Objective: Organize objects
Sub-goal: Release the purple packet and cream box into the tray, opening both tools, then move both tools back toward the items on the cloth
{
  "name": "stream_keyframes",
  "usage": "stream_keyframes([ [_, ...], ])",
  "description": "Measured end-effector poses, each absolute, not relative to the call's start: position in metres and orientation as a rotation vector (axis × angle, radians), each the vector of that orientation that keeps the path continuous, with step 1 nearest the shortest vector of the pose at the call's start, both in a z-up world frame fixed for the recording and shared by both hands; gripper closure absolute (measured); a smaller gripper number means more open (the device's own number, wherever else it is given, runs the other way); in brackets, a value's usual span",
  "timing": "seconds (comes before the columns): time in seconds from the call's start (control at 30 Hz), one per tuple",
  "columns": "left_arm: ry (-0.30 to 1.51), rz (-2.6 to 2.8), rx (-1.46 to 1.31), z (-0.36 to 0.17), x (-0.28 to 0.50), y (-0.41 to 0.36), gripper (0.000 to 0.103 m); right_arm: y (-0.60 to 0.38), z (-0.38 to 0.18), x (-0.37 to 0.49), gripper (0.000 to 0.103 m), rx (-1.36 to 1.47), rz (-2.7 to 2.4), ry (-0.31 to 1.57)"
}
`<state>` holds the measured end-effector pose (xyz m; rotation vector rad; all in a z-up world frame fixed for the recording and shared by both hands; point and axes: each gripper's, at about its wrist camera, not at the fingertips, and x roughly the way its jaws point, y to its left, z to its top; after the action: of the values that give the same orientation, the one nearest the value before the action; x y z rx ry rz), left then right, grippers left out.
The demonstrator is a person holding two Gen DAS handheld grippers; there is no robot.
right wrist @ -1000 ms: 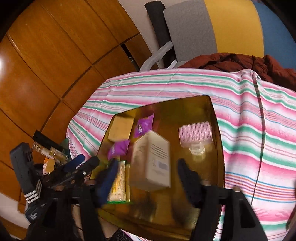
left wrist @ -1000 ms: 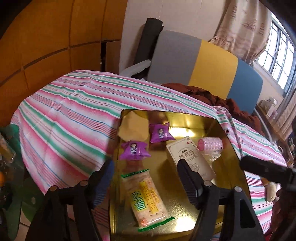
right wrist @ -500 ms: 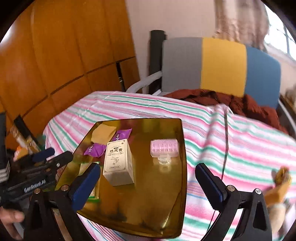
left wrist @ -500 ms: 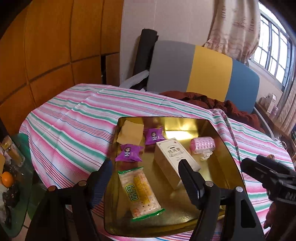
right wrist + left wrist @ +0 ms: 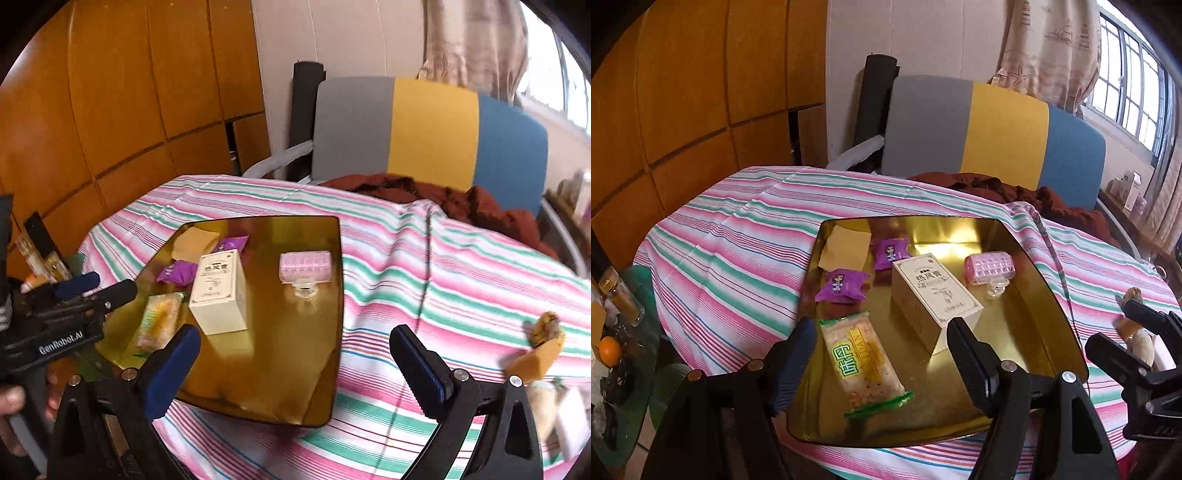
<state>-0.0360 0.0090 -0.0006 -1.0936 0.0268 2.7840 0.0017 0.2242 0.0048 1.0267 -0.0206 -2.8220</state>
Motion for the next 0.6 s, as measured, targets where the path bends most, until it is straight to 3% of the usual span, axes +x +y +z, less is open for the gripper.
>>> stream_keyframes([
  [0.6, 0.191, 2.716, -1.052, -0.003, -0.019, 0.047, 0.029, 0.258, -0.006, 0.027, 0.0, 1.068, -2.848, -0.15],
])
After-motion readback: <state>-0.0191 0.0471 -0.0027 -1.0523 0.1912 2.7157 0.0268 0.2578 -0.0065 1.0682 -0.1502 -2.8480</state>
